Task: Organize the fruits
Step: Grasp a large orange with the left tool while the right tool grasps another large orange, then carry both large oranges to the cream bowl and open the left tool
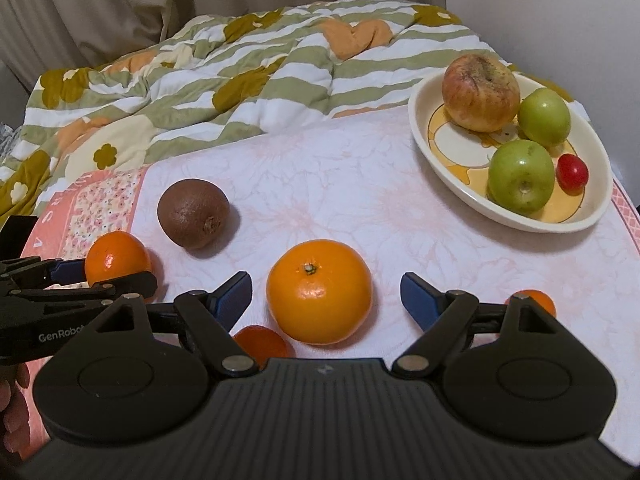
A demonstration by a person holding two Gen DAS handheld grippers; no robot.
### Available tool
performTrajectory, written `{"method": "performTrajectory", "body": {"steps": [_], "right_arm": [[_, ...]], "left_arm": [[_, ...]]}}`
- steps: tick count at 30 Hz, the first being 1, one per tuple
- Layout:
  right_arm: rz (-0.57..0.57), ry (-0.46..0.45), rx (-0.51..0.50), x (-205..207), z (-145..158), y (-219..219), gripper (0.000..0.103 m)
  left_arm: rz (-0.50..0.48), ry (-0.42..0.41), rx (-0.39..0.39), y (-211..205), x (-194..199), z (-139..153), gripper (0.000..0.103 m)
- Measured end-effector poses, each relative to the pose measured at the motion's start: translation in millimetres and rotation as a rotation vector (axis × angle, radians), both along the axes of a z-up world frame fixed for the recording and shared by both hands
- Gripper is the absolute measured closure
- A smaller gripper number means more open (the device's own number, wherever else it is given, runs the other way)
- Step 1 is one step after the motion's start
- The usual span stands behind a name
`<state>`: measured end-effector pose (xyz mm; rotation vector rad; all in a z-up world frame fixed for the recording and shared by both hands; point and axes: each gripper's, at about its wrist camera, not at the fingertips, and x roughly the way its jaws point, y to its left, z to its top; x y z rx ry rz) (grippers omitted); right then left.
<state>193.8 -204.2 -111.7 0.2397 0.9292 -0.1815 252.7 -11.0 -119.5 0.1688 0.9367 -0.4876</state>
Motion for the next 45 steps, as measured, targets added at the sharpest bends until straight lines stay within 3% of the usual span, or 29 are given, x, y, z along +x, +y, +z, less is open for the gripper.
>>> {"method": "performTrajectory", "body": {"steps": [10, 14, 21, 36, 45], "right_arm": [[0.041, 0.017, 0.011, 7, -5, 3, 0.016], [0.051, 0.022, -0.004, 8, -6, 5, 0.027], [0.064, 0.012, -0.008, 5, -2, 2, 0.028], [0.069, -0.084, -0.021, -52, 57, -8, 0.028], [0.041, -0.14, -0.032, -92, 93, -35, 0.028]], "left_arm": [[0.032, 0.001, 0.01, 3, -7, 1, 0.039], [0.051, 0.003, 0.011, 6, -12, 1, 0.039], [0.081, -0.022, 0.003, 9, -24, 12, 0.039], [0.09, -0.141, -0.052, 3, -75, 71, 0.039], [0.064, -0.213, -0.082, -23, -104, 106, 0.039]]}}
